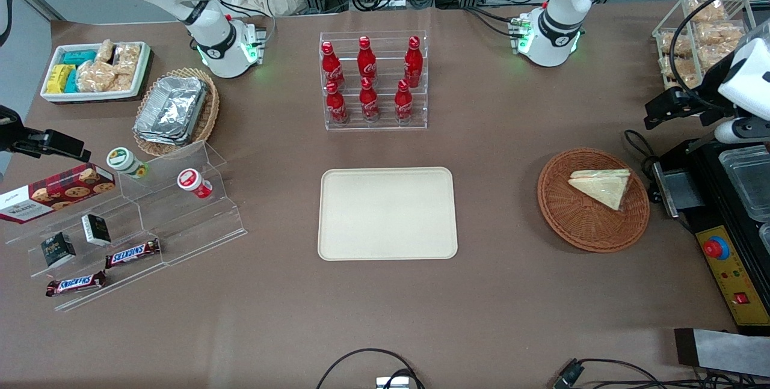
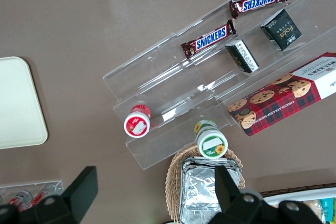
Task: Place sandwich from basket to tray
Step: 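Move the left gripper over the wicker basket toward the wrapped sandwich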
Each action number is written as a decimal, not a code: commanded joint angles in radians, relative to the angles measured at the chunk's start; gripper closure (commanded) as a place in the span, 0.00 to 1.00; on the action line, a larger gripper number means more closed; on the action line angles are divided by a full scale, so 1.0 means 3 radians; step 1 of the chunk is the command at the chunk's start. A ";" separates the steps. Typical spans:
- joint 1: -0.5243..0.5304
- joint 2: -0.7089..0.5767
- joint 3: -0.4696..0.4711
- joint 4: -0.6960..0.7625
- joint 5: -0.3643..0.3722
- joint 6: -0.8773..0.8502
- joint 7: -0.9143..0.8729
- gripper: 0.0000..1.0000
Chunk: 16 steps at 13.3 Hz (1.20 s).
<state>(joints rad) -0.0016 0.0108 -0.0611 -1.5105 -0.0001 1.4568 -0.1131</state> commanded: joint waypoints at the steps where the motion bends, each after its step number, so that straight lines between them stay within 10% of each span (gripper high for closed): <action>1: 0.0006 -0.0005 -0.0011 0.0039 -0.0015 0.0007 0.0040 0.00; 8: 0.0117 0.0091 0.0050 -0.0047 -0.0153 0.0007 -0.0209 0.00; 16: 0.0169 -0.0066 0.0122 -0.1359 -0.0225 0.1308 -0.1411 0.00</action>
<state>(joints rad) 0.0438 0.0467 -0.0358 -1.7926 -0.0575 1.7445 -0.4746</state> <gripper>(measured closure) 0.000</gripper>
